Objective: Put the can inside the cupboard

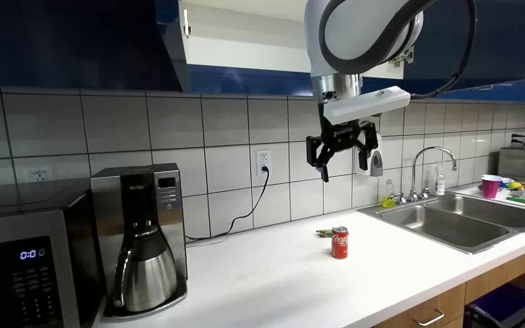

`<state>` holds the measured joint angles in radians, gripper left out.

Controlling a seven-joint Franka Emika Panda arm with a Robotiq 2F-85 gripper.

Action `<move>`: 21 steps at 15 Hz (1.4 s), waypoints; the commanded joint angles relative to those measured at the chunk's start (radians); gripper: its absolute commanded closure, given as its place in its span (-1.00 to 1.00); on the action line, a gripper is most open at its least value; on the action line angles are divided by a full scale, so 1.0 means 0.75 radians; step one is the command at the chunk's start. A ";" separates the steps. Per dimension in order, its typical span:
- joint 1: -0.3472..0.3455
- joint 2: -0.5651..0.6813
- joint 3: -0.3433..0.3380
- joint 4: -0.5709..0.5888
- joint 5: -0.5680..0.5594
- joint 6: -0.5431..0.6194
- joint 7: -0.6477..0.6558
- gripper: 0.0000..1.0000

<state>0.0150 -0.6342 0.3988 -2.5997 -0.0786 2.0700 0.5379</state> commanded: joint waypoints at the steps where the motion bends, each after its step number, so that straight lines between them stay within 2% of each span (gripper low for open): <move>1: 0.028 0.008 -0.026 0.002 -0.019 -0.004 0.015 -1.00; 9: 0.028 0.008 -0.026 0.002 -0.019 -0.004 0.015 -1.00; 14: -0.037 0.069 -0.055 0.015 -0.092 0.047 0.041 -1.00; 21: -0.152 0.350 -0.126 0.007 -0.273 0.318 0.089 -1.00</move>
<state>-0.0641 -0.4827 0.3151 -2.6058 -0.2145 2.2204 0.5538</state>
